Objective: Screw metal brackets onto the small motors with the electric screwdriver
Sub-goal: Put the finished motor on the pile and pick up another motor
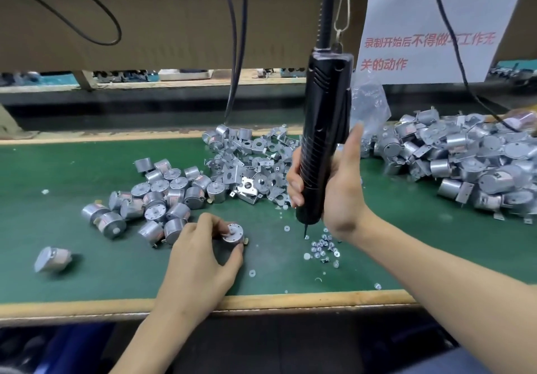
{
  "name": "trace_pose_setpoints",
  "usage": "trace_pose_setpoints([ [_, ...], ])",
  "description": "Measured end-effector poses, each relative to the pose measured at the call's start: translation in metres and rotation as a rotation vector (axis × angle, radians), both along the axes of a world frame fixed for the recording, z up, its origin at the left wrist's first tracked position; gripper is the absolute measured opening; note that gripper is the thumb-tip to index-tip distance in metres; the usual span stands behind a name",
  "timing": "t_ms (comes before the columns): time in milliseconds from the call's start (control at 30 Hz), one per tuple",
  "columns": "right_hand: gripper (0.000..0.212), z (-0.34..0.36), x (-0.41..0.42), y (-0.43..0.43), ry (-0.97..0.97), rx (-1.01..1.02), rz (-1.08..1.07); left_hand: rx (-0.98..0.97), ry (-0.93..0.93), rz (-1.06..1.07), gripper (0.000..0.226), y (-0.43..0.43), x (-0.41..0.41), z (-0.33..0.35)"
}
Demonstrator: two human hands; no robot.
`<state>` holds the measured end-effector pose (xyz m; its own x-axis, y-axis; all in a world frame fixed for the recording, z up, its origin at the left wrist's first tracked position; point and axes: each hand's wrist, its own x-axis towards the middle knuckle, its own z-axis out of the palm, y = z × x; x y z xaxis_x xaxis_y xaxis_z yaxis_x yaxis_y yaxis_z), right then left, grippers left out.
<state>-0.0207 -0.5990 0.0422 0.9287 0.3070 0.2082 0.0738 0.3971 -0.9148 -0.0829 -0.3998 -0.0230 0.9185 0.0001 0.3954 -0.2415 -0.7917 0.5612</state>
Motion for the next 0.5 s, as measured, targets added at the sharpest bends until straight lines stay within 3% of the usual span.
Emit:
trace_pose_setpoints([
  [500, 0.079, -0.0077, 0.0079, 0.006, 0.032, -0.038, -0.03, 0.0, 0.031, -0.01, 0.033, 0.0015, -0.0009, 0.0],
])
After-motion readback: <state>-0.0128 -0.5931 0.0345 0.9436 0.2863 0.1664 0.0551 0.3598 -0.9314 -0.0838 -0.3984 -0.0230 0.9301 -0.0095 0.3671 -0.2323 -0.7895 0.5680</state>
